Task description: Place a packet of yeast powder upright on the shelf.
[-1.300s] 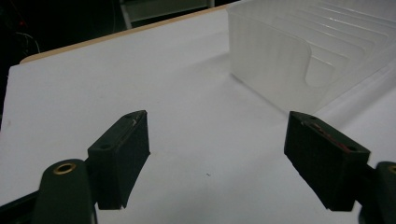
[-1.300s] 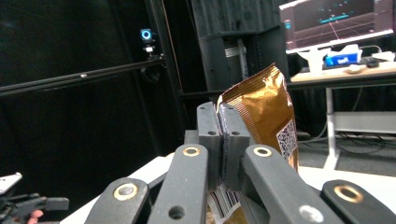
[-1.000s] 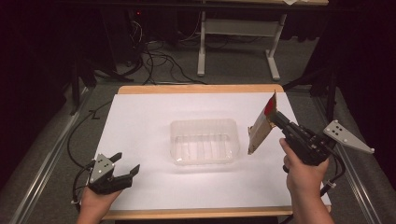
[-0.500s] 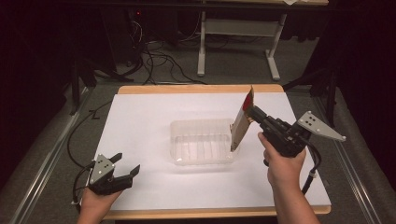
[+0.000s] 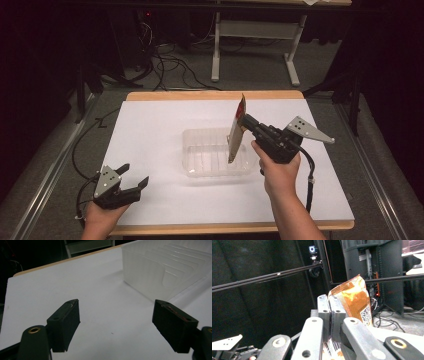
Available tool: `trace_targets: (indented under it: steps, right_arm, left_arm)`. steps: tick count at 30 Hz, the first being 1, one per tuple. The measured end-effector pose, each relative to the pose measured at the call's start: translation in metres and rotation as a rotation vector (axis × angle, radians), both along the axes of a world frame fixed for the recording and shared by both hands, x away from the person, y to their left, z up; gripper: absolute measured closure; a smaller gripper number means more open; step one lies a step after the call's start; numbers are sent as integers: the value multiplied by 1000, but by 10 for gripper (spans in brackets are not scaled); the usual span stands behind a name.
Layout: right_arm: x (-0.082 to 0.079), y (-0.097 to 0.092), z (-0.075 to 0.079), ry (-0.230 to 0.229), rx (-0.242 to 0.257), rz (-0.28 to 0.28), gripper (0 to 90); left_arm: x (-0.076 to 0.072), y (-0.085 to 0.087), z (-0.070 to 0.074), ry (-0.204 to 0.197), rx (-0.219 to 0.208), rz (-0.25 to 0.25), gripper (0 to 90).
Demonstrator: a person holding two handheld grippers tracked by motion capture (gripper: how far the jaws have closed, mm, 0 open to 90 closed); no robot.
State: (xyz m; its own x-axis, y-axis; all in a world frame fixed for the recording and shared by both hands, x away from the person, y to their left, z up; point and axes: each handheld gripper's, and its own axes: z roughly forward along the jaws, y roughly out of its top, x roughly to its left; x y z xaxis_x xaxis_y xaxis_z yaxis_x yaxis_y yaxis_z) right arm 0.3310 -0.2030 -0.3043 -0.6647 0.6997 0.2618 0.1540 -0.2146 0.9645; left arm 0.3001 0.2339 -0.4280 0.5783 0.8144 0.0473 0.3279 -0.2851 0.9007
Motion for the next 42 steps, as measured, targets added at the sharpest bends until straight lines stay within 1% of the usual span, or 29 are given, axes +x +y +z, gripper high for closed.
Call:
trace_targets:
  steps: [6,12,14,16,21,23,28,31,35,42]
  right_arm:
    - [6,16,-3,13,8,27,894]
    - [11,29,-5,25,18,39,894]
    - [13,32,-5,29,23,45,894]
    - [14,36,-5,29,22,45,894]
    - [18,47,-8,36,17,56,894]
    - [19,50,-10,41,18,61,894]
    - [22,58,-13,50,20,66,894]
    - [26,64,-17,56,20,72,894]
    - [30,71,-21,69,26,80,894]
    - [35,79,-24,75,18,76,894]
  left_arm:
    - [-1,1,1,-7,-7,7,223]
    - [-2,2,1,-10,-11,9,222]
    - [-2,3,2,-14,-20,2,218]
    - [-3,3,2,-19,-28,5,218]
    - [-4,4,3,-26,-24,10,217]
    - [-3,5,3,-23,-26,14,217]
    - [-3,5,2,-13,-15,24,217]
    - [-3,5,2,-15,-8,27,217]
    - [-2,5,2,-11,-9,23,217]
    - [-2,6,2,-12,-12,23,217]
